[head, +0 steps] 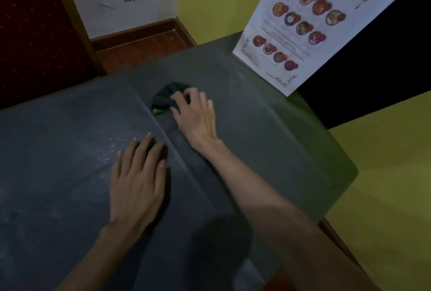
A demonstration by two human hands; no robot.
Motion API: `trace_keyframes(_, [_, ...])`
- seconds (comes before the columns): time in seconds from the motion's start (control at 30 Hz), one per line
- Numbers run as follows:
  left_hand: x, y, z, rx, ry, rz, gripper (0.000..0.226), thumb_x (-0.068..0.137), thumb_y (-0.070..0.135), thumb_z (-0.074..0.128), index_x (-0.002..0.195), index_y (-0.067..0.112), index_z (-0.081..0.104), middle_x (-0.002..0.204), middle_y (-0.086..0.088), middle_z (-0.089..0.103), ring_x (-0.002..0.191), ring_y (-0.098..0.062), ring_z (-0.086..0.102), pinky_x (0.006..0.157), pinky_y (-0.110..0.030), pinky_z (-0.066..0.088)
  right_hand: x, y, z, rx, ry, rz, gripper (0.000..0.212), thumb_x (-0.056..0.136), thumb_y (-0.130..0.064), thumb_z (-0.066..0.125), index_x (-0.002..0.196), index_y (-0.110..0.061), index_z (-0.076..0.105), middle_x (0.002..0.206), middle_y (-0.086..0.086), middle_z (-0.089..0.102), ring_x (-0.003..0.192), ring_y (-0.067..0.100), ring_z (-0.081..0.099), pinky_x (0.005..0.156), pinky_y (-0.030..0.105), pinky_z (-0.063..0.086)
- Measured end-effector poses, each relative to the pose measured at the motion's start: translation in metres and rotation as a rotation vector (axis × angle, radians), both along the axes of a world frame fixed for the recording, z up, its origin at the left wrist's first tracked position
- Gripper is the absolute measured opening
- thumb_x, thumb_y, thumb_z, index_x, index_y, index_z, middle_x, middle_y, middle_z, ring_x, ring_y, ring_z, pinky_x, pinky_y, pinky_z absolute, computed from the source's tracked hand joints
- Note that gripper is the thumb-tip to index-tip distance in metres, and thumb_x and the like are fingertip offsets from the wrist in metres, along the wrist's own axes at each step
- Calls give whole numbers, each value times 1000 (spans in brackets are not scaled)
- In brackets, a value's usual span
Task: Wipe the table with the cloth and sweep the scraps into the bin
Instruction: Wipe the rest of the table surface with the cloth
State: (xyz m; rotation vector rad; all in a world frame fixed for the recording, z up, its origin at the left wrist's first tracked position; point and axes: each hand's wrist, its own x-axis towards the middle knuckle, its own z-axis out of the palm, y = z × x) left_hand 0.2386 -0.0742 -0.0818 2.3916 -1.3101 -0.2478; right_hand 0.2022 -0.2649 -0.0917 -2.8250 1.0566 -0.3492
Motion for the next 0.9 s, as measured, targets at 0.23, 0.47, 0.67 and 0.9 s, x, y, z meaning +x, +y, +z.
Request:
trace_keyframes(0.23, [-14,-4,-17,107,-73,15,54,100,36,27,145,12,46,157,-10,36,147,-31,26,121,-47,15,-164,-99,4,-8,-30,-781,27,95,-30,51,118,-15,51,119,15,50,108,36,50,84,45,45])
trace_keyframes(0.47, [-80,7,-5,31,3,163,50,98,32,28,141,10,43,153,-12,37,147,-31,24,119,-50,18,-100,30,4,34,-182,-129,22,86,-27,58,107,-22,63,103,9,59,85,30,57,65,38,51])
trace_keyframes(0.67, [-130,31,-8,133,26,226,58,96,34,30,146,7,42,158,-13,31,148,-31,21,120,-51,16,-200,-36,-7,-87,21,-198,26,81,-25,69,107,-22,66,106,11,61,87,34,60,63,38,53])
trace_keyframes(0.9, [-134,29,-10,95,27,248,57,97,37,32,146,10,42,159,-9,30,151,-25,16,122,-46,9,-312,-43,2,-7,-220,-855,25,96,-30,53,117,-14,57,116,12,51,104,30,54,79,42,50])
